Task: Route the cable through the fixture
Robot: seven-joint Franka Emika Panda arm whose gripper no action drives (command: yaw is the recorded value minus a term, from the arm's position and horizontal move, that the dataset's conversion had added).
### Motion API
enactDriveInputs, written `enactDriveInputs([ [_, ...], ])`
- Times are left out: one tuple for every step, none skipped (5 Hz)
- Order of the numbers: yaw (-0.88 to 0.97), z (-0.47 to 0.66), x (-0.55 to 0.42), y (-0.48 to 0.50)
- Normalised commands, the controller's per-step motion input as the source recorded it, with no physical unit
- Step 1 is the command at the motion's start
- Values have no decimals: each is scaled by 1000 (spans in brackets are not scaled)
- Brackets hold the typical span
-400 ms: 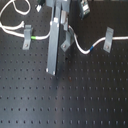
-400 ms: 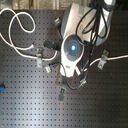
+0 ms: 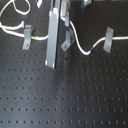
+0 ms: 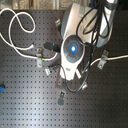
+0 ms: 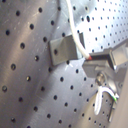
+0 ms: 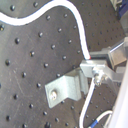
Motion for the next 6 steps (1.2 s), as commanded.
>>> enactDriveInputs([
  [106, 0, -8, 2],
  [623, 80, -154, 147],
  [720, 55, -122, 128],
  [606, 115, 6, 115],
  [206, 347, 87, 57],
  [163, 517, 147, 77],
])
